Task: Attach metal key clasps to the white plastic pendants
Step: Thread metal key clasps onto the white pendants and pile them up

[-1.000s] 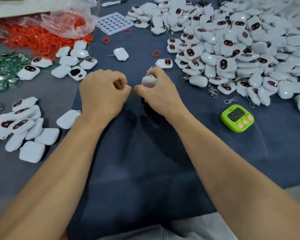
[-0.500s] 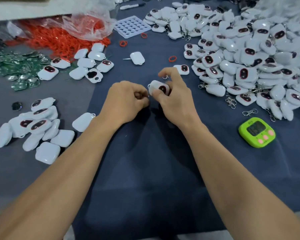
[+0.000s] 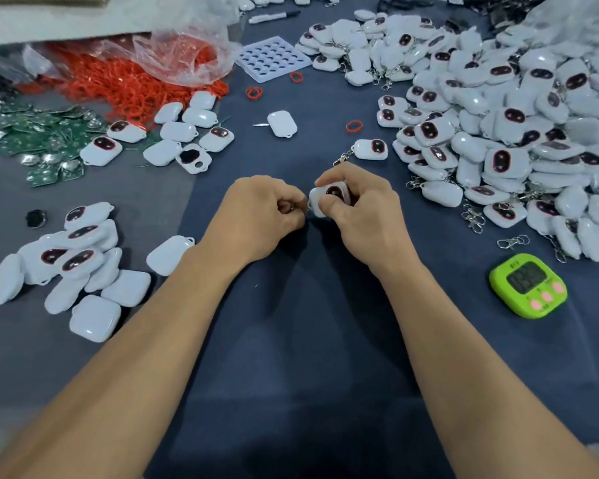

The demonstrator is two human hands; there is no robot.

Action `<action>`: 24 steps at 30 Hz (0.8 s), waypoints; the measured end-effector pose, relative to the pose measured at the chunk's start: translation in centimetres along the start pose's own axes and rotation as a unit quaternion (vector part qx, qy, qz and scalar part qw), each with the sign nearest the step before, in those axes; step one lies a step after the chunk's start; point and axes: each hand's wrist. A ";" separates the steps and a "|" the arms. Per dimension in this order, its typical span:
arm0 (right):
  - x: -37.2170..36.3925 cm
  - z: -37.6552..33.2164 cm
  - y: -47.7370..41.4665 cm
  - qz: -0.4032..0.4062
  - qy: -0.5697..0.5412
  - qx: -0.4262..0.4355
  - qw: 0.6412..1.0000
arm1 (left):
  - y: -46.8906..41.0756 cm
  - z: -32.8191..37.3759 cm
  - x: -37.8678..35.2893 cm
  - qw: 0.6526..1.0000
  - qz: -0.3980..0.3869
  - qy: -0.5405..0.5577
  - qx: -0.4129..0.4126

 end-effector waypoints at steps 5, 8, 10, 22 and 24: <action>0.1 -0.2 0.0 -0.004 0.024 0.010 1.000 | 0.2 0.5 0.1 0.999 0.006 -0.021 -0.026; -0.2 -0.6 0.1 -0.006 0.035 0.027 0.999 | 0.3 0.8 0.0 0.998 0.007 -0.048 -0.038; -0.2 -0.7 0.1 -0.010 0.036 0.028 0.999 | 0.4 0.9 -0.1 0.998 0.017 -0.054 -0.032; 0.2 0.0 0.1 -0.039 -0.012 0.005 0.999 | 0.5 0.8 -0.2 0.998 0.025 -0.037 0.040; 0.2 0.1 0.1 -0.037 -0.035 0.009 0.999 | 0.5 0.6 -0.1 0.999 0.028 0.014 0.045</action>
Point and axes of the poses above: each hand's wrist, its own y-axis away from the middle knuckle, its own x-axis out of the back of the hand, z = x × y, and after that the axes turned 1 degree about y, right-handed
